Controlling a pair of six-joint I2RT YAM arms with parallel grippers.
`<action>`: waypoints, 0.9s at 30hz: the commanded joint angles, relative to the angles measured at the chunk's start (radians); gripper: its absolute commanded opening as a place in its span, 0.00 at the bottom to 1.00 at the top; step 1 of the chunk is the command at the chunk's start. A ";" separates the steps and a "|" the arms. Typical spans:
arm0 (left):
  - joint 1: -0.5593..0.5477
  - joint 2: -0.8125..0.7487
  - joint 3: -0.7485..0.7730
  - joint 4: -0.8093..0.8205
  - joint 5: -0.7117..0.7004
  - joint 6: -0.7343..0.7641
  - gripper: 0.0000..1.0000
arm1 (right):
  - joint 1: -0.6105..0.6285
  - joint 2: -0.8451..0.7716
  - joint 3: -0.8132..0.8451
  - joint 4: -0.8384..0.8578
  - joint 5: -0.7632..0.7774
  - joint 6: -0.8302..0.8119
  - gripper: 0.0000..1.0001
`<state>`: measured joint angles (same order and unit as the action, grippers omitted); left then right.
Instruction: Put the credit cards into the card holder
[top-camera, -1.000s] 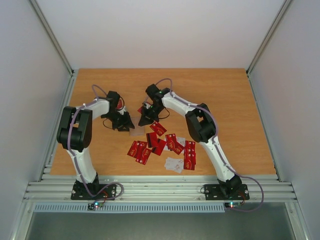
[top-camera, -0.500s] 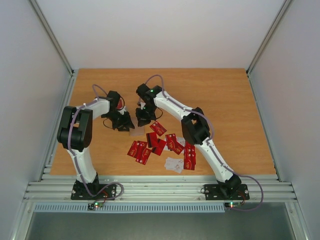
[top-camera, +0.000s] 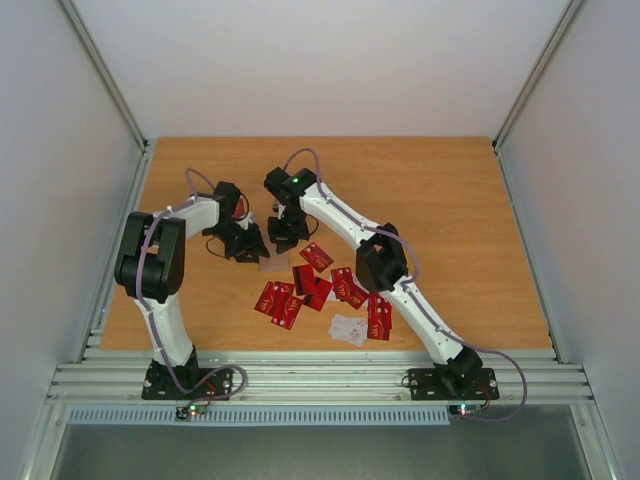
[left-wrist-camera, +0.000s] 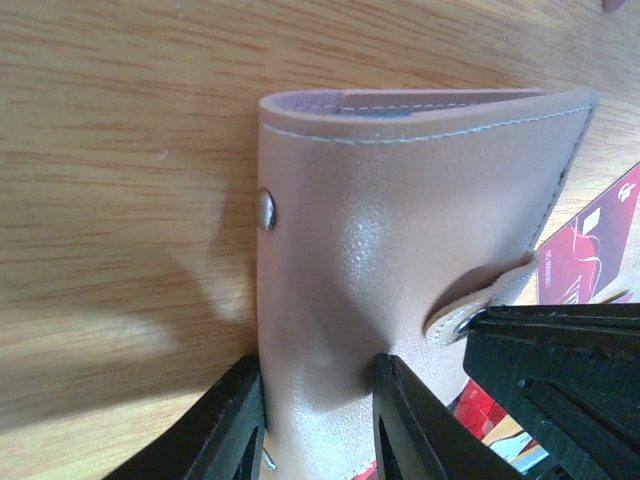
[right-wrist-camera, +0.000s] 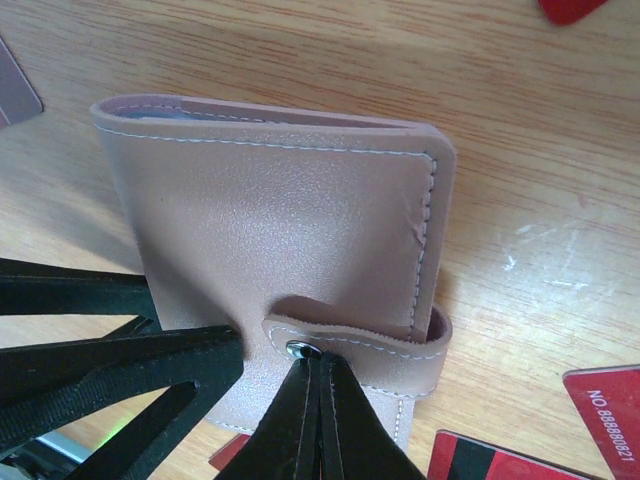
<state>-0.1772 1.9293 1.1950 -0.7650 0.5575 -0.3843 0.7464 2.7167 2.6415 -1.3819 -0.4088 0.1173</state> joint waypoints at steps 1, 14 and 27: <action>-0.028 0.078 -0.027 0.045 0.020 0.028 0.32 | 0.027 0.134 0.010 -0.054 0.085 0.028 0.01; -0.027 -0.063 0.055 -0.044 -0.077 0.066 0.36 | 0.022 -0.119 -0.050 0.087 0.020 -0.162 0.12; -0.016 -0.377 0.219 -0.192 -0.251 0.153 0.79 | -0.045 -0.643 -0.413 0.299 0.131 -0.254 0.64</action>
<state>-0.2012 1.6409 1.3567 -0.8932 0.3710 -0.2806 0.7341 2.2272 2.3253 -1.1831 -0.3302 -0.1017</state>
